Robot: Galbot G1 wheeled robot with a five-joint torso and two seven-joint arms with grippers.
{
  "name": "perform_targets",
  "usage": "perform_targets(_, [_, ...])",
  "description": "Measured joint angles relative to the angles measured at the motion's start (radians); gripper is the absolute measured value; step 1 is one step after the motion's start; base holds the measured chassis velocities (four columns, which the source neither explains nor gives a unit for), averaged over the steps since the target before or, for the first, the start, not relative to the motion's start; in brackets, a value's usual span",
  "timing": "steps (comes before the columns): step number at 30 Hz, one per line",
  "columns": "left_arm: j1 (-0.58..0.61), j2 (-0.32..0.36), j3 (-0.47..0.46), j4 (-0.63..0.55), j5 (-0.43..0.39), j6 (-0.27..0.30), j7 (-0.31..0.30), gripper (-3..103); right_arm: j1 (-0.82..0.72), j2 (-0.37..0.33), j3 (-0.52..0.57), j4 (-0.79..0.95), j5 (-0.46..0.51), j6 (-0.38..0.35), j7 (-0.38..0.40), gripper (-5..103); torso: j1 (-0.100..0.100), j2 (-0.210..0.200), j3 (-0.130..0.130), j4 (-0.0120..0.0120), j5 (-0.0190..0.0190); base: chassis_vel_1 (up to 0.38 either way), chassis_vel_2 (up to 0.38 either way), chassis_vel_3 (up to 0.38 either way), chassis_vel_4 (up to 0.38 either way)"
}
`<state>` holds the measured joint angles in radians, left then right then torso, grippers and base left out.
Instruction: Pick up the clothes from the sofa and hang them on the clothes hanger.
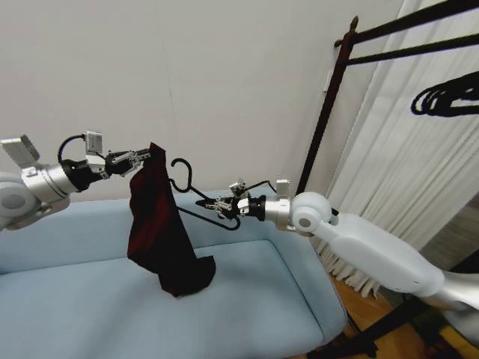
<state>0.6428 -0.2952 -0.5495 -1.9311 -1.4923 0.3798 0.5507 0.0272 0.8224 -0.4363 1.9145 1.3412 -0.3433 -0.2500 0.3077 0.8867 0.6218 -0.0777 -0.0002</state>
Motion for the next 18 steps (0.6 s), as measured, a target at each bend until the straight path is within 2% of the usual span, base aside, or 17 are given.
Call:
perform_targets(5, [0.015,-0.003,-0.015,-0.018,0.0,0.0,0.009,0,0.013,0.017,0.045,-0.019,0.045,0.009,0.043,2,0.0,0.0,0.0,-0.0002,0.0,0.0,0.0,0.0,0.0])
perform_targets(18, [0.012,-0.034,-0.032,-0.044,0.005,-0.011,0.037,0,0.019,-0.045,0.114,-0.053,0.045,0.005,0.071,2,0.0,0.0,0.0,-0.0002,0.0003,0.0,0.0,0.0,0.0])
